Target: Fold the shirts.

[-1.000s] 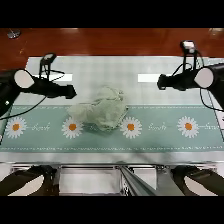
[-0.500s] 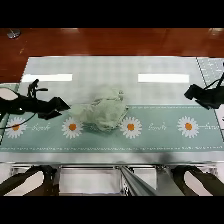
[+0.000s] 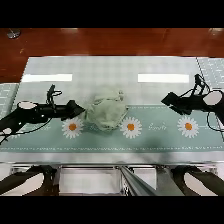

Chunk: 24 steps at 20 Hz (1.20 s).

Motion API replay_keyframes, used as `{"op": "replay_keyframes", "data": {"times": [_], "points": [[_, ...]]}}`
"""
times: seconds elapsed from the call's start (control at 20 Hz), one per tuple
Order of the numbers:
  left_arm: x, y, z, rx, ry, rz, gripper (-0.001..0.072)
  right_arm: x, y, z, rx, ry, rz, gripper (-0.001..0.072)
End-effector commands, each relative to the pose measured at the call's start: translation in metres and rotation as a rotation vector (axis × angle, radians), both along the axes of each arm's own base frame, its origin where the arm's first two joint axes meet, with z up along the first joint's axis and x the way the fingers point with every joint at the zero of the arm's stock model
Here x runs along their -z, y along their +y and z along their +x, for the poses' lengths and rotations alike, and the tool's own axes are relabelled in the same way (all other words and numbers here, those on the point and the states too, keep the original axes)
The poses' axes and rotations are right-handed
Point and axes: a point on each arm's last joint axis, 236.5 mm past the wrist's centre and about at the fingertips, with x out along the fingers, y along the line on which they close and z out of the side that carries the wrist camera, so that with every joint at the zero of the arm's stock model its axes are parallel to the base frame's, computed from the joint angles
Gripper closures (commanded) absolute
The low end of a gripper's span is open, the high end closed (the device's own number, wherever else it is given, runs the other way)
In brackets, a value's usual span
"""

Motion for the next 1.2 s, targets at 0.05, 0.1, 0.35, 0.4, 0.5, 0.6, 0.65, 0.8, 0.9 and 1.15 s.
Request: {"op": "replay_keyframes", "data": {"times": [0.05,0.1,0.35,0.4,0.5,0.6,0.65,0.8,0.9,1.15], "points": [[-0.029,0.007,0.034,-0.012,-0.118,-0.01,0.0686,-0.006,0.032,0.021,-0.042,-0.029,0.084,0.0092],[-0.034,0.013,0.04,-0.026,-0.13,-0.011,0.0686,-0.001,0.04,0.024,-0.051,-0.009,0.111,0.0091],[-0.032,0.026,0.04,-0.026,-0.124,0.008,0.0686,0.011,0.11,0.051,-0.179,0.009,0.242,0.0091],[-0.03,0.024,0.034,0.0,-0.116,0.013,0.0686,0.015,0.124,0.057,-0.204,0.016,0.251,0.0091],[-0.028,0.021,0.028,0.029,-0.106,0.013,0.0686,0.022,0.148,0.066,-0.26,0.025,0.257,0.0091],[-0.029,0.019,0.026,0.038,-0.102,0.005,0.0686,0.026,0.167,0.072,-0.304,0.034,0.262,0.0091],[-0.029,0.019,0.026,0.039,-0.101,0.005,0.0686,0.028,0.175,0.072,-0.327,0.043,0.265,0.0091],[-0.028,0.019,0.026,0.039,-0.1,0.005,0.0686,0.038,0.199,0.068,-0.383,0.083,0.283,0.0092],[-0.027,0.019,0.026,0.039,-0.095,0.004,0.0686,0.043,0.215,0.066,-0.425,0.095,0.287,0.0092],[-0.027,0.018,0.025,0.042,-0.096,0.003,0.0686,0.048,0.229,0.063,-0.46,0.112,0.304,0.0486]]}}
